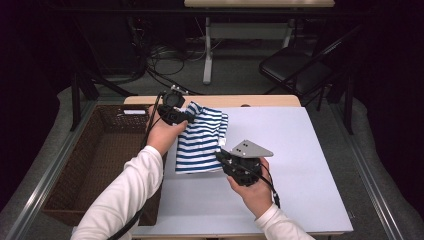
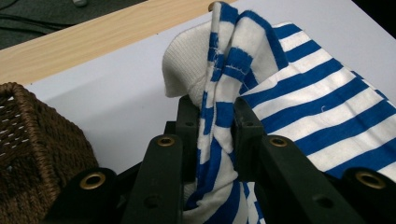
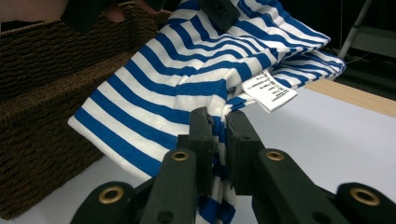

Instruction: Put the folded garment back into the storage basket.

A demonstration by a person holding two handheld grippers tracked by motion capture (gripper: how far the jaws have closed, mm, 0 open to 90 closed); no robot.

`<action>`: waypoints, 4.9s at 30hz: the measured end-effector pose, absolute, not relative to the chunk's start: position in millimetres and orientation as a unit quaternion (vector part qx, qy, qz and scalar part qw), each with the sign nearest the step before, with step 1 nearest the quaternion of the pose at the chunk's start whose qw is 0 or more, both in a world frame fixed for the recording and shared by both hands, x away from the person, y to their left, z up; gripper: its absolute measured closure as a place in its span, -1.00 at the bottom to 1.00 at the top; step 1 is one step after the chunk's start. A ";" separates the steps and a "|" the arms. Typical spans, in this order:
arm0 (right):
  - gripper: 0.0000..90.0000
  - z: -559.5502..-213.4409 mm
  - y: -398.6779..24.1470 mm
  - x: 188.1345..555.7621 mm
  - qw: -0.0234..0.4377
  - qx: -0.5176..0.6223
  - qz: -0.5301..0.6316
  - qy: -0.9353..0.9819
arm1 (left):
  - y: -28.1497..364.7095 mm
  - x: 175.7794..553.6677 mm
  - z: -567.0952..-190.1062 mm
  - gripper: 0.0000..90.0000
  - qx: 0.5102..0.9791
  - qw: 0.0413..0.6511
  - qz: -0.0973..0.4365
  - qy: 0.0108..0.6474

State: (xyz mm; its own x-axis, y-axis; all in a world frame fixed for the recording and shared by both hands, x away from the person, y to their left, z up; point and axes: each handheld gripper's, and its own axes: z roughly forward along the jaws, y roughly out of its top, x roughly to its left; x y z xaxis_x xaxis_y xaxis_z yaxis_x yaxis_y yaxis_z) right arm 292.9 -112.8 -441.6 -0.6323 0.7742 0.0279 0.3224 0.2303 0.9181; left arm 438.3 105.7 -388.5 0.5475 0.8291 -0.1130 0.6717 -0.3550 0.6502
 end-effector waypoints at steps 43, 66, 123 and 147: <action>0.83 -418.1 -72.1 293.2 0.222 0.326 0.515 0.761 | 150.5 429.2 -362.0 0.71 0.802 0.334 0.137 0.477; 0.83 -421.6 -29.4 298.8 0.207 0.308 0.515 0.773 | 195.3 423.9 -362.7 0.71 0.787 0.322 0.150 0.504; 0.83 -428.3 45.2 304.4 0.164 0.276 0.522 0.790 | 268.0 412.0 -370.2 0.71 0.758 0.293 0.165 0.559; 0.81 -436.9 70.7 298.3 0.150 0.261 0.520 0.799 | 293.9 401.2 -378.1 0.71 0.751 0.281 0.162 0.575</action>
State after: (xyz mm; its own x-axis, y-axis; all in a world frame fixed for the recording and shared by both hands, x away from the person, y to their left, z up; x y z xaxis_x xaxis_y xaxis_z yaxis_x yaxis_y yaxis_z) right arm 298.3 70.7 -436.9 -0.8187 0.5734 0.0313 0.2611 0.3231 0.9096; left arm 401.2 293.9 -378.1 0.2849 0.9552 -0.0795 0.7728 -0.1799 0.6086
